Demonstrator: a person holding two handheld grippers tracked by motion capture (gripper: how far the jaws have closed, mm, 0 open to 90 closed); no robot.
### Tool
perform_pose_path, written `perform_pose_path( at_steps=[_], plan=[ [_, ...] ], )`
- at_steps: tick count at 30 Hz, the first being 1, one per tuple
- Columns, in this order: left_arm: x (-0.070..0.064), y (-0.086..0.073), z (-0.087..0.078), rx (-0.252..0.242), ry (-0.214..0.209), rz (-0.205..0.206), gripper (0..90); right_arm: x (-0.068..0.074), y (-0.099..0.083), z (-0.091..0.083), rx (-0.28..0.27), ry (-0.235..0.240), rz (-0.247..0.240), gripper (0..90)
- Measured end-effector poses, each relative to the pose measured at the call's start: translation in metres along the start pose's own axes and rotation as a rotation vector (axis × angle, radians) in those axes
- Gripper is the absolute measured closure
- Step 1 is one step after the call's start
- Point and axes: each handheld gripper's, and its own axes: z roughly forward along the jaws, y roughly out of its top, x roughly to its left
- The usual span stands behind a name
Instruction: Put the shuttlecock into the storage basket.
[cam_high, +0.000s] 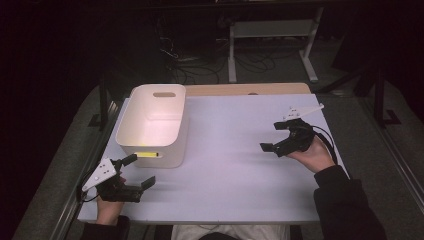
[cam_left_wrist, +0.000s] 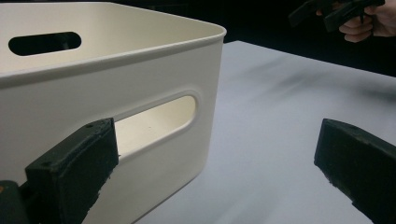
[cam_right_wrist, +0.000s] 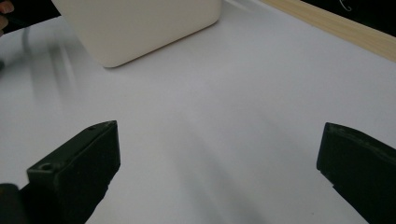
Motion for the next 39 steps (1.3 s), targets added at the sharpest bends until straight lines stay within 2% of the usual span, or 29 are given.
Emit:
perform_pose_path(
  at_steps=[9,18,26,39],
  plan=[
    [0.000,0.000,0.000,0.000,0.000,0.001,0.0,0.001,-0.016,-0.005,-0.017,-0.011,0.026,0.0],
    [0.000,0.000,0.000,-0.001,0.002,-0.001,0.0,0.008,-0.035,-0.019,-0.067,-0.046,0.034,0.0],
    [0.000,0.000,0.000,0.001,0.003,-0.004,0.0,0.011,-0.059,-0.022,-0.087,-0.075,0.057,0.0],
    [0.000,0.000,0.000,0.003,0.005,0.001,0.0,0.016,-0.082,-0.032,-0.124,-0.128,0.085,0.0]
  ],
)
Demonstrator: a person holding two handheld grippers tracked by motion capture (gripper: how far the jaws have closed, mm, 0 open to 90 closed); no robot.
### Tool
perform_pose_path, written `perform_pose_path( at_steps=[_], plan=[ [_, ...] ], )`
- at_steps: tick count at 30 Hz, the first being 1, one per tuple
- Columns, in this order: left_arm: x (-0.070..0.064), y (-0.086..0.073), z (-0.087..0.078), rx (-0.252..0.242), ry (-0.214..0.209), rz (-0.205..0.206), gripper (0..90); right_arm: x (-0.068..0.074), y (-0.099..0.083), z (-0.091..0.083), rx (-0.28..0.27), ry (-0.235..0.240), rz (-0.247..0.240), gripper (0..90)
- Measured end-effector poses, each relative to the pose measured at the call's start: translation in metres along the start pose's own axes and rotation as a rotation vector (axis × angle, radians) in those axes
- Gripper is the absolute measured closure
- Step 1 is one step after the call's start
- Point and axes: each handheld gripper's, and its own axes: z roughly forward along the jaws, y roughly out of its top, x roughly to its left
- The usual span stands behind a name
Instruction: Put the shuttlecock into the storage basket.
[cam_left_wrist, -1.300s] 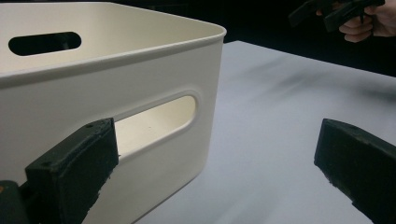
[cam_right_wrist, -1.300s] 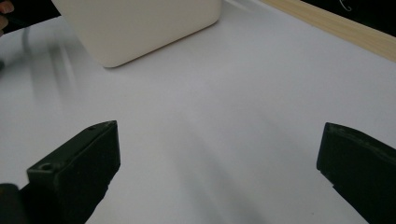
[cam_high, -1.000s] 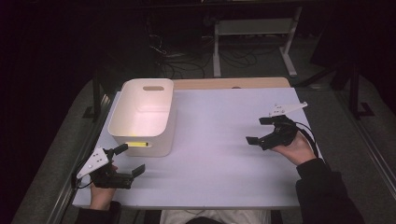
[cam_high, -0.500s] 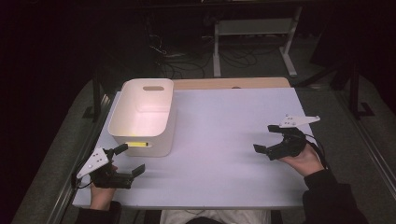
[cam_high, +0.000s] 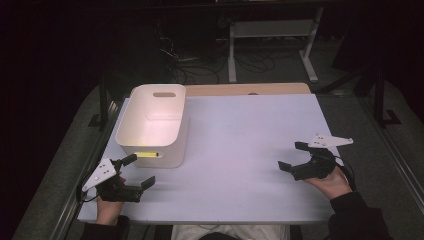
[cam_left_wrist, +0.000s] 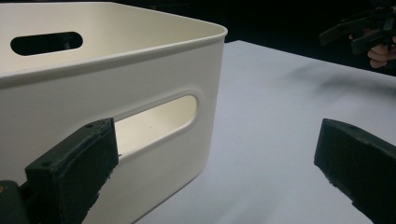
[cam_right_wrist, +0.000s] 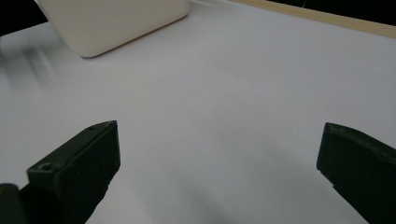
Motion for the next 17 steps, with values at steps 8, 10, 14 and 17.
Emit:
perform_pose_path(
  at_steps=[8,10,14,17],
  plan=[
    [0.000,0.000,0.000,0.000,0.001,0.000,0.0,0.002,-0.017,-0.010,-0.015,-0.042,0.027,0.0],
    [0.000,0.000,0.000,0.001,0.000,0.001,0.0,0.002,-0.020,-0.013,-0.018,-0.046,0.034,0.0],
    [0.000,0.000,0.001,0.004,0.000,0.003,0.0,0.003,-0.025,-0.016,-0.022,-0.057,0.037,0.0],
    [0.000,0.000,0.001,0.003,-0.001,0.001,0.0,0.003,-0.027,-0.016,-0.020,-0.063,0.034,0.0]
  ],
)
